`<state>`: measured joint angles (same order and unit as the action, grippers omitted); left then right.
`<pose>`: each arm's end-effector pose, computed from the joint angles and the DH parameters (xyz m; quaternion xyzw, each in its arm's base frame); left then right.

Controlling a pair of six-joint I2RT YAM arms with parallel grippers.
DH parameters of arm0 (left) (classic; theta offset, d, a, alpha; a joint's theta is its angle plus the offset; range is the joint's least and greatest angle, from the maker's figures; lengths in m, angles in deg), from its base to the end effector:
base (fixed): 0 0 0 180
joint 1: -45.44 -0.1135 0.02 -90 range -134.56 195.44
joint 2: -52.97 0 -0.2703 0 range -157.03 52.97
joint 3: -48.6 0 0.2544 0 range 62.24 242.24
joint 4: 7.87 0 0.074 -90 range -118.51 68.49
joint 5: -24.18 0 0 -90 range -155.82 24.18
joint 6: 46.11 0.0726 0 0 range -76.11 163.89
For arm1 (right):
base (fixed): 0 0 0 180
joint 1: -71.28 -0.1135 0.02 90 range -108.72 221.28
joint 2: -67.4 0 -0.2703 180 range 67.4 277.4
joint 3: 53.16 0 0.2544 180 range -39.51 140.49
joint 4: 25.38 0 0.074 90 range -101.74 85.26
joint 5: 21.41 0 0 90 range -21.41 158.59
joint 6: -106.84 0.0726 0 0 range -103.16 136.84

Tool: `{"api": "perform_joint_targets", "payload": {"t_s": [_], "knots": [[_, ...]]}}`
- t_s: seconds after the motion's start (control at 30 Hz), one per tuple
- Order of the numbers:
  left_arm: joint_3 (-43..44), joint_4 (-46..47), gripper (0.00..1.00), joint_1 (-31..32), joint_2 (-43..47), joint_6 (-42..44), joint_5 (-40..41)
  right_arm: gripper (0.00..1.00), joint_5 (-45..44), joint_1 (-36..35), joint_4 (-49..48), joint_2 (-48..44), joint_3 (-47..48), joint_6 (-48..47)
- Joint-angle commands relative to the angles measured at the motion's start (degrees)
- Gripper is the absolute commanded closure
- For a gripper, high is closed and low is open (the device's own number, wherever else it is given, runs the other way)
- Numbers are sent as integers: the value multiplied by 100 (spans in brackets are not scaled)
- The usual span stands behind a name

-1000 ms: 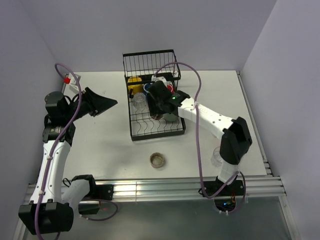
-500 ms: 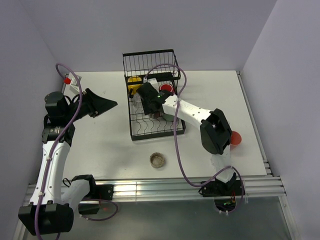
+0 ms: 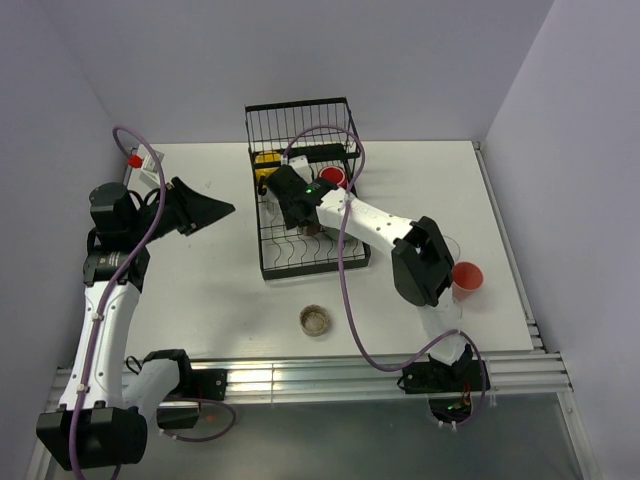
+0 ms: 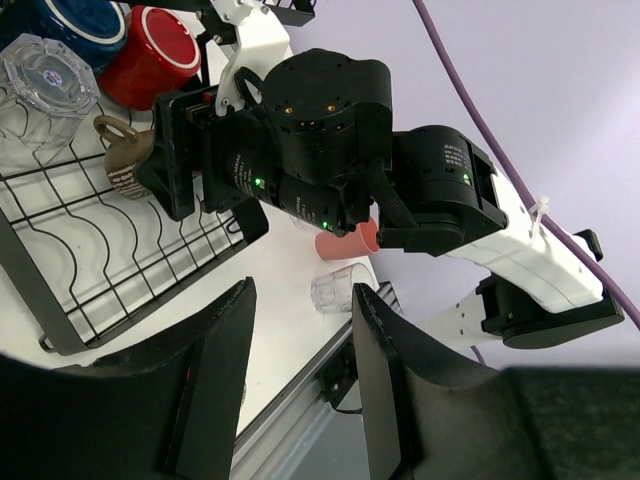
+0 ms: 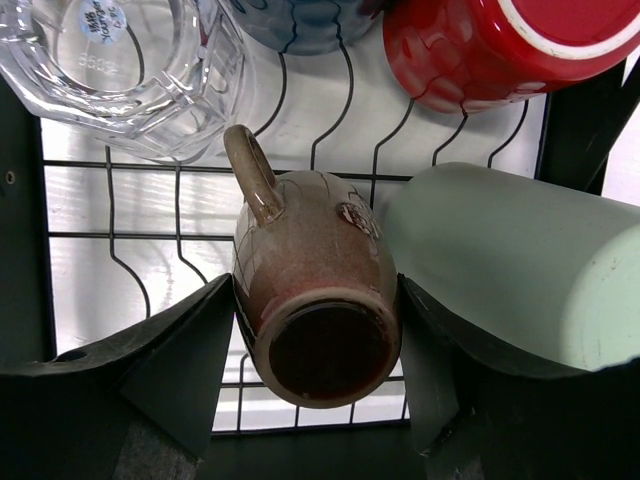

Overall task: Load the cups into the dish rack
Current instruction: Place the cup upside down on the dish rack

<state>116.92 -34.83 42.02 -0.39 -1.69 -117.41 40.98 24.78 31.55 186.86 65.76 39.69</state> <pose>0.2240 -0.0436 0.3713 -0.0410 0.7503 -0.5193 0.4071 0.3560 0.3263 0.2298 -0.1256 0.9262 -0.0336 0.3540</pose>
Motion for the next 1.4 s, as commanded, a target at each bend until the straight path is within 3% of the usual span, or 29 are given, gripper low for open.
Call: {"api": "perform_joint_targets", "payload": {"t_s": [0.0, 0.33, 1.0, 1.2, 1.37], "knots": [[237, 75, 51, -27, 19, 181, -96, 100, -288, 9, 22, 42, 205, 114], [158, 75, 51, -27, 63, 190, -96, 100, -235, 1, 22, 157, 55, 193], [131, -39, 51, -27, 54, 252, -70, 88, -262, 9, 110, 245, -165, 307], [87, -22, 51, -27, 80, 243, -70, 68, -306, 9, 127, 183, -218, 369], [87, -39, 51, -27, 89, 252, -61, 43, -323, 9, 206, 139, -192, 439]]}}
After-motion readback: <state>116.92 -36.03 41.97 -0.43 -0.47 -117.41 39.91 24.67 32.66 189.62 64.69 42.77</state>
